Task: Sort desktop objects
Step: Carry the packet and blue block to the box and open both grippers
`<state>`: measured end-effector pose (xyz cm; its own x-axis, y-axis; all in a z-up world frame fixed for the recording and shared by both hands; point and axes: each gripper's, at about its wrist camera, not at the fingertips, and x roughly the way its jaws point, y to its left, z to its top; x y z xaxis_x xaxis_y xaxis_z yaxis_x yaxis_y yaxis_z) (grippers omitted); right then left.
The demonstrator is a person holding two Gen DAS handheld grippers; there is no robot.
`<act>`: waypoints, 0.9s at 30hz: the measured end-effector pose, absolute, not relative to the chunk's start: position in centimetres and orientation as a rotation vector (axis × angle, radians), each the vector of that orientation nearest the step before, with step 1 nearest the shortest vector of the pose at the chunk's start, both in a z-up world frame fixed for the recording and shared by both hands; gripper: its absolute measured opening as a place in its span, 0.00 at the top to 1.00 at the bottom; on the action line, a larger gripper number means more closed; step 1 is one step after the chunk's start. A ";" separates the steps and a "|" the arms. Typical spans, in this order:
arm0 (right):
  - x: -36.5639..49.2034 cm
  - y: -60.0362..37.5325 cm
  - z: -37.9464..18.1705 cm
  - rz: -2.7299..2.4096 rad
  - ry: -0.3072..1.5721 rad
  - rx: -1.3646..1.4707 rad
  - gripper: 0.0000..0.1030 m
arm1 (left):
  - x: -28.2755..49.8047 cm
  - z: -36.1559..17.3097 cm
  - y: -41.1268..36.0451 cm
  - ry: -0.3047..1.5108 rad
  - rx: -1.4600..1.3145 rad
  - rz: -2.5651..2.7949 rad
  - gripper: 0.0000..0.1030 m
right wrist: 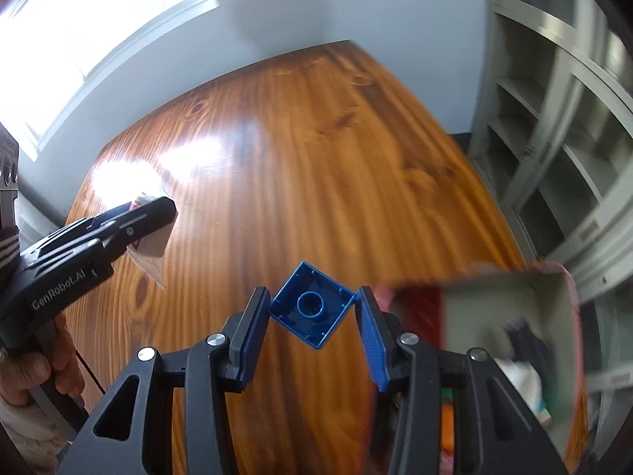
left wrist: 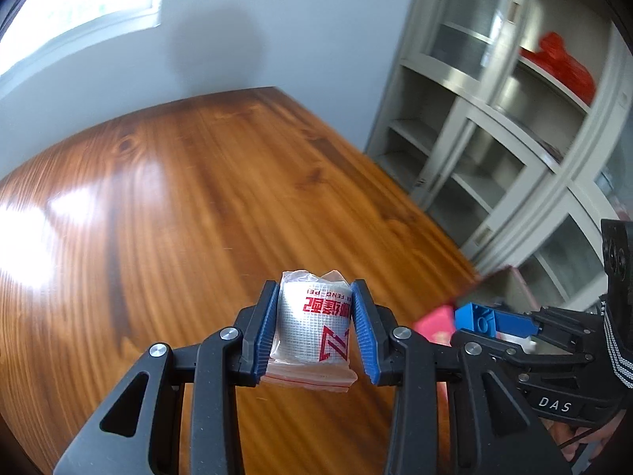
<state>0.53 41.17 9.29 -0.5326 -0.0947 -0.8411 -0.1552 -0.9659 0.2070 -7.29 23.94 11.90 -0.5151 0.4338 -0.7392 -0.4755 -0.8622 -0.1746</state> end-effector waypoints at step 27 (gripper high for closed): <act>15.1 52.6 9.7 2.669 0.432 -1.493 0.52 | 5.4 12.3 39.1 0.173 -1.119 2.270 0.61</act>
